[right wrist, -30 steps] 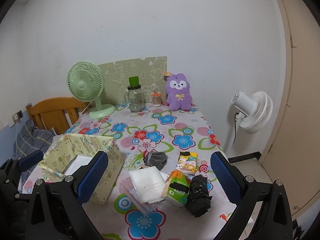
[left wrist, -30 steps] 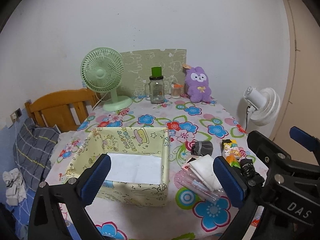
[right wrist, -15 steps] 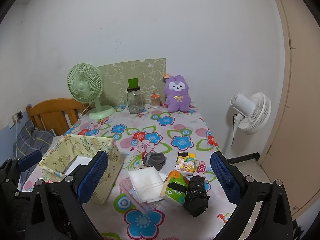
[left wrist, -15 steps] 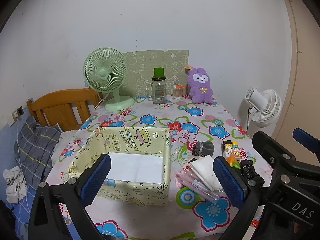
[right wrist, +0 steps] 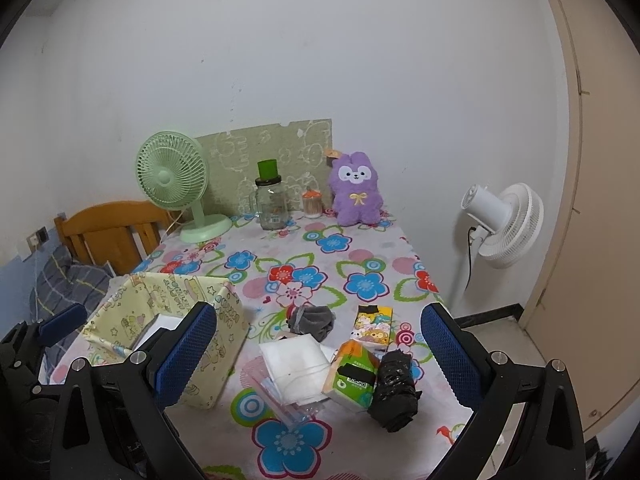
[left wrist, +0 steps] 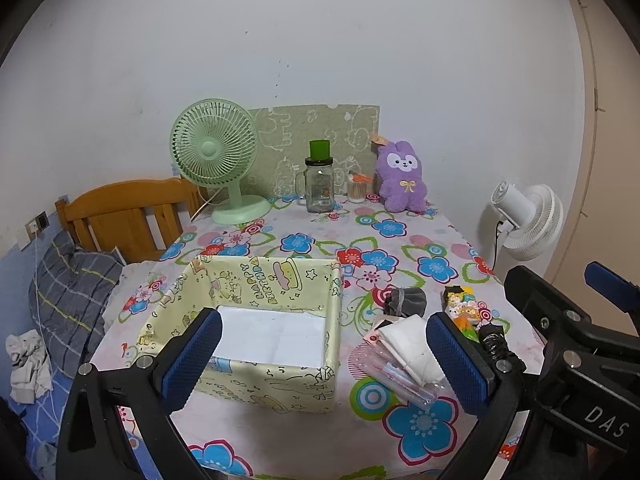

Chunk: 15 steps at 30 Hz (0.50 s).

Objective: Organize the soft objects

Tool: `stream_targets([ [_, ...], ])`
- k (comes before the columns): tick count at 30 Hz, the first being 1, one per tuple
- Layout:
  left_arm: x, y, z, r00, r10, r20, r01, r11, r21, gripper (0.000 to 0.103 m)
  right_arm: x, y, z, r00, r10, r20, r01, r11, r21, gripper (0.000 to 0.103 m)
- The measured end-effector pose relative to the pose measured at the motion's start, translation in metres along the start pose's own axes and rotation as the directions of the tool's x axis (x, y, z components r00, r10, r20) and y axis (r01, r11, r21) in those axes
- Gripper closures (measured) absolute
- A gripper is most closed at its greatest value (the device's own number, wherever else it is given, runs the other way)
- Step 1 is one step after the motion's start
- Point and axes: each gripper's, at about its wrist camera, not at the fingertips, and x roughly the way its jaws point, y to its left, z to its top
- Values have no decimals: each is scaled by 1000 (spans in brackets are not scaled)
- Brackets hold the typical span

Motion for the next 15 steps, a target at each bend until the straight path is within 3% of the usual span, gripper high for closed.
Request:
stream_targets([
  [15,7,-19,6,998,-42,-39,41,999,-23,0,8,-13,7,999,39,-22,-39,999,-4,0],
])
